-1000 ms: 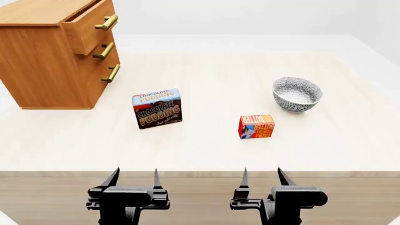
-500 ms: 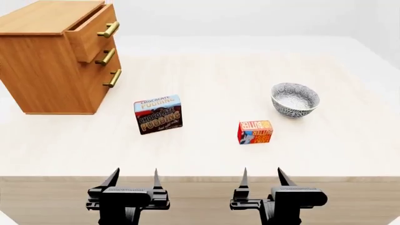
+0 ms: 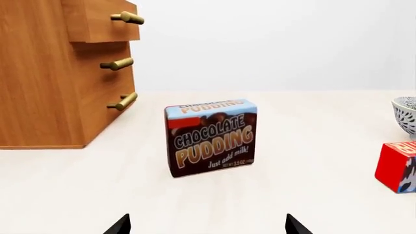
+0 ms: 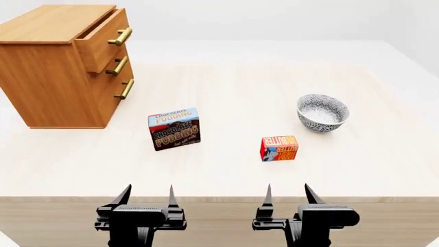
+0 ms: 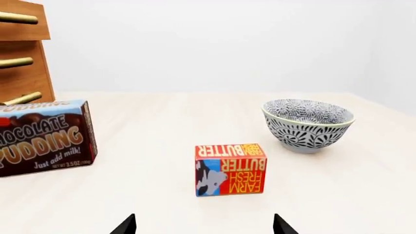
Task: Put the butter at the back in the top drawer of the cabinet and close it.
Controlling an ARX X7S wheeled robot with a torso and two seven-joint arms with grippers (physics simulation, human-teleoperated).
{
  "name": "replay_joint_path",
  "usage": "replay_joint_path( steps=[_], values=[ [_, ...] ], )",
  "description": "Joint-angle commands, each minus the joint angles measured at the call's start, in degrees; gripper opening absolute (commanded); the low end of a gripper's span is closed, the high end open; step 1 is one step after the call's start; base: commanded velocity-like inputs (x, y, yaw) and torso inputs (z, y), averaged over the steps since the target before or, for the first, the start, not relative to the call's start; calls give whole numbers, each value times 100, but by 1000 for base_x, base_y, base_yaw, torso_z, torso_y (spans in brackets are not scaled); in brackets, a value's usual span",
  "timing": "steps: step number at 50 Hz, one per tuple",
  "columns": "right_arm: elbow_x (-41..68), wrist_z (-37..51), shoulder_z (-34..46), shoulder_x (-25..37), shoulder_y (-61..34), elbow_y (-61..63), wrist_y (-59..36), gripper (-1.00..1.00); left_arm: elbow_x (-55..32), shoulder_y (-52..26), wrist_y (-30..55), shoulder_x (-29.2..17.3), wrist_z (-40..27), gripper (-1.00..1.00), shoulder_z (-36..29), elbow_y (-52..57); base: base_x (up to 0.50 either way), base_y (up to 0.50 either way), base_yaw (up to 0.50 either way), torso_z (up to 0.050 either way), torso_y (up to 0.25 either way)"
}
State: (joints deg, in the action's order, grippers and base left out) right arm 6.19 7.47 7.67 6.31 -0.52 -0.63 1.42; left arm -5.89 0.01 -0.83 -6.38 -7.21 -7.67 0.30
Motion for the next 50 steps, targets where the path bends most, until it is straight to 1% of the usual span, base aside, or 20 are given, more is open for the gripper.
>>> replay_joint_path(
  steps=[1,6,8,24,34,38,41,46,50],
  values=[
    [86,57,61,56,-9,-5,5,100,-66,-6,18,-61,-64,100,-70,12,0,0,0,50,0],
    [92,73,95,81,-10,5,-14,100,-62,-21,18,-79,-111,100,-97,-8,0,0,0,48,0],
    [53,93,133,96,-21,2,-50,100,-82,-14,-14,-88,-113,100,-102,-4,0,207,0,0,0],
    [138,137,200,155,-18,12,-17,100,-135,-18,-68,-148,-191,100,-179,-19,0,493,0,0,0],
    [297,169,150,199,20,147,44,100,-257,-66,92,-189,-245,100,-168,78,0,0,0,0,0],
    [347,228,125,235,109,437,-4,100,-153,16,217,-252,-390,100,-176,525,0,0,0,0,0],
    [348,335,116,300,200,965,-251,100,-156,126,465,-342,-482,100,-144,1246,0,0,0,0,0],
    [385,528,98,449,399,2210,-828,100,-280,316,1041,-508,-609,100,-71,2537,0,0,0,0,0],
    [410,652,135,564,572,3079,-1236,100,-333,445,1359,-626,-711,100,-46,3224,0,0,0,0,0]
  ],
)
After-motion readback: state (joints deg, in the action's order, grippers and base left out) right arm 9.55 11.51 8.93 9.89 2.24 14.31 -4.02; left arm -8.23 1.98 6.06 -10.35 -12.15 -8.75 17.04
